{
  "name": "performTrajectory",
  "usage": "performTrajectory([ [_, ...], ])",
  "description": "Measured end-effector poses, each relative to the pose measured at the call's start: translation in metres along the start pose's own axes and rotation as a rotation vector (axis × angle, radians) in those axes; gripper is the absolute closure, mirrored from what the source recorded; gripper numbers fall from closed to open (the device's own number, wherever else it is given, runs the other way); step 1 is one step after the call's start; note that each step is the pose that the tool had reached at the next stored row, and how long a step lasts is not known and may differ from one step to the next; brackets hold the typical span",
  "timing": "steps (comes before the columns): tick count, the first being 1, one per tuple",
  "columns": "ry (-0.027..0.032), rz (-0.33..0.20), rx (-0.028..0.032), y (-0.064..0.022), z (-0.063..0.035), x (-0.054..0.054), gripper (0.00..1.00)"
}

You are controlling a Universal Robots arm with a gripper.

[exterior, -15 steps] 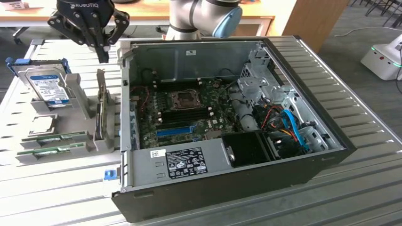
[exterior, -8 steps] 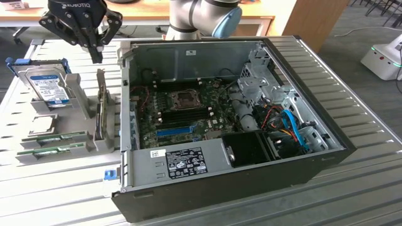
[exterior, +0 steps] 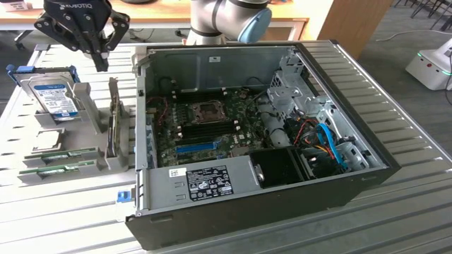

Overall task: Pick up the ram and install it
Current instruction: 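Reach for the ram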

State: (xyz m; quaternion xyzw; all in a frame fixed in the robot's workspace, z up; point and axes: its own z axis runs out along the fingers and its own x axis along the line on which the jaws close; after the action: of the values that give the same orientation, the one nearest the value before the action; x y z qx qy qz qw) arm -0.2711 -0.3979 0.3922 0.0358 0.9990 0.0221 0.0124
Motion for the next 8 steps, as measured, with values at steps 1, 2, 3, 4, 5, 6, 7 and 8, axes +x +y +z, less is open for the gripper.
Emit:
performTrajectory([
  [1, 0.0, 0.0, 0.0, -0.0001, 0.0, 0.0016, 0.89],
  [2, 0.0, 0.0, 0.0, -0.0002, -0.0001, 0.003, 0.89],
  [3, 0.0, 0.0, 0.0, -0.0003, -0.0001, 0.0044, 0.89],
  [4, 0.0, 0.0, 0.0, -0.0004, -0.0001, 0.0058, 0.89],
  [5, 0.0, 0.0, 0.0001, -0.0005, -0.0002, 0.0071, 0.89],
  [6, 0.0, 0.0, 0.0, -0.0006, -0.0002, 0.0085, 0.89],
  [7, 0.0, 0.0, 0.0, -0.0007, -0.0002, 0.0099, 0.89],
  [8, -0.0001, 0.0, -0.0001, -0.0008, -0.0002, 0.0114, 0.89],
])
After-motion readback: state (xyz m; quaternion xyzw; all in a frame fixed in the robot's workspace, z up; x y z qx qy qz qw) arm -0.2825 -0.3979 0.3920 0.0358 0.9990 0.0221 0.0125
